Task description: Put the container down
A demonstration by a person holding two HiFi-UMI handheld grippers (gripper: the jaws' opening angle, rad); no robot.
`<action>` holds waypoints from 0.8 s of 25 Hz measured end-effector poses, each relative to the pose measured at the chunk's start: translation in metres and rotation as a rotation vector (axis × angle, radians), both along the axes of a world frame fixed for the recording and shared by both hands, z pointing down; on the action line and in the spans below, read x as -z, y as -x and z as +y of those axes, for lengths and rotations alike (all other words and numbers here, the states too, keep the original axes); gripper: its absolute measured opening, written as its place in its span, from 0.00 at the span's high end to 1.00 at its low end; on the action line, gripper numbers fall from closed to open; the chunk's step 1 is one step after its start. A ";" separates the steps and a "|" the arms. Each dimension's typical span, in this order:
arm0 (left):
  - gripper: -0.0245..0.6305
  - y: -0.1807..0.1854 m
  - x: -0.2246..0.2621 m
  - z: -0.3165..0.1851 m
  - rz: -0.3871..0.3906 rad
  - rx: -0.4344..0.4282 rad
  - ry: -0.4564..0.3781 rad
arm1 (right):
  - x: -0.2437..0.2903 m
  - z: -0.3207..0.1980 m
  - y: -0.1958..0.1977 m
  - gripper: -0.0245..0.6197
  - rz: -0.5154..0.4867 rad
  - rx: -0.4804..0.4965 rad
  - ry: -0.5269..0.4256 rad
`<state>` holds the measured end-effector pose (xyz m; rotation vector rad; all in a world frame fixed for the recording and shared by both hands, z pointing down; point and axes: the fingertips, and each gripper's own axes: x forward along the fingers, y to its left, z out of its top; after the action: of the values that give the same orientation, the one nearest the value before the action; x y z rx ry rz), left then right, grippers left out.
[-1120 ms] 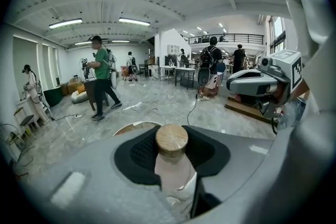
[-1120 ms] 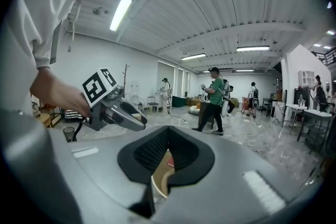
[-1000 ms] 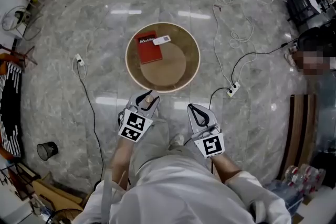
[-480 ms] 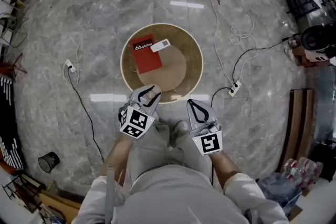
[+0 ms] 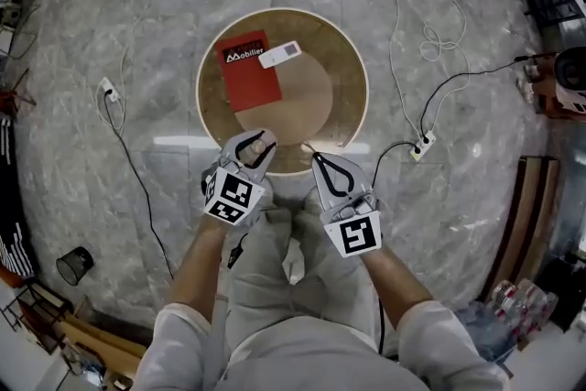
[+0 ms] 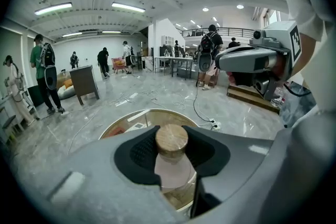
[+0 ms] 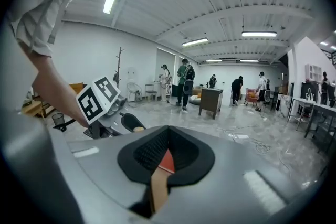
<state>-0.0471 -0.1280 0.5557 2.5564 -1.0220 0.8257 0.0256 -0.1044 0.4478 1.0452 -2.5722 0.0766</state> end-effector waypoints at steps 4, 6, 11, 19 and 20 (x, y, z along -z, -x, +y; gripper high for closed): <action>0.76 -0.004 -0.063 -0.003 -0.027 -0.017 0.009 | -0.059 -0.002 -0.003 0.95 0.008 0.010 0.029; 0.76 -0.005 -0.093 0.000 -0.040 -0.028 0.024 | -0.087 0.002 -0.002 0.95 0.025 0.023 0.051; 0.76 -0.006 -0.156 0.002 -0.039 -0.025 0.053 | -0.146 0.005 0.000 0.95 0.050 0.041 0.084; 0.76 -0.007 -0.213 0.002 -0.048 -0.025 0.074 | -0.201 0.002 -0.007 0.95 0.058 0.038 0.113; 0.76 -0.007 -0.217 0.001 -0.049 -0.025 0.075 | -0.205 0.002 -0.008 0.95 0.060 0.037 0.118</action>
<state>-0.0400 -0.1269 0.7730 2.5030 -0.9562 0.9198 0.0332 -0.1025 0.6531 0.9420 -2.4990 0.1826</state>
